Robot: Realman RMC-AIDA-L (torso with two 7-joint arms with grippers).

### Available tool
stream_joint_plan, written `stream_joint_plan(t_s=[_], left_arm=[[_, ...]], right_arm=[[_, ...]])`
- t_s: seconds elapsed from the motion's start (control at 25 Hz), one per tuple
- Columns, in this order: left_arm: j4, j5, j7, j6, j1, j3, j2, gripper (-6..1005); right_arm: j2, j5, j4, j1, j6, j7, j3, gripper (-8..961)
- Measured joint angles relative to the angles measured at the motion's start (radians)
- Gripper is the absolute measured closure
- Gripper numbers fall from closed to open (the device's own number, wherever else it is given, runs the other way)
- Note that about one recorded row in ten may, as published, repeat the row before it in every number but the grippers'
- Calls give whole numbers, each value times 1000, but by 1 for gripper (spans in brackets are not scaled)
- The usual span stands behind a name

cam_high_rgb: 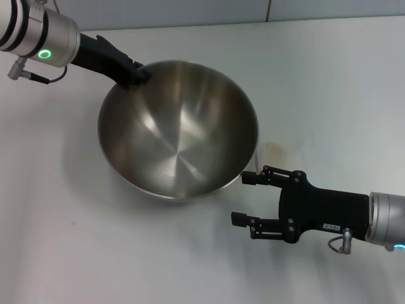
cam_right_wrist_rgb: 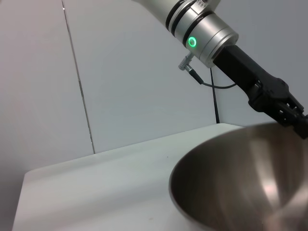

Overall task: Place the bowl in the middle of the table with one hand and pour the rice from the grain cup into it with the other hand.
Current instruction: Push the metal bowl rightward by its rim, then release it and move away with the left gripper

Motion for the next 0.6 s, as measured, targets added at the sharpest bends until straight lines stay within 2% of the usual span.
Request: stream_joint_plan(t_s=[0.04,0.28,0.6], left_arm=[[0,0,-1,-3,0,0,0,953],[0,-3,3,-10,2,0,-1,782],[0,-13,3,-12,3,0,-1,518]], right_arm=[[0,0,0,0,0,0,0,159],[0,0,0,0,0,0,1,159],[0,0,0,1,0,0,1,158]])
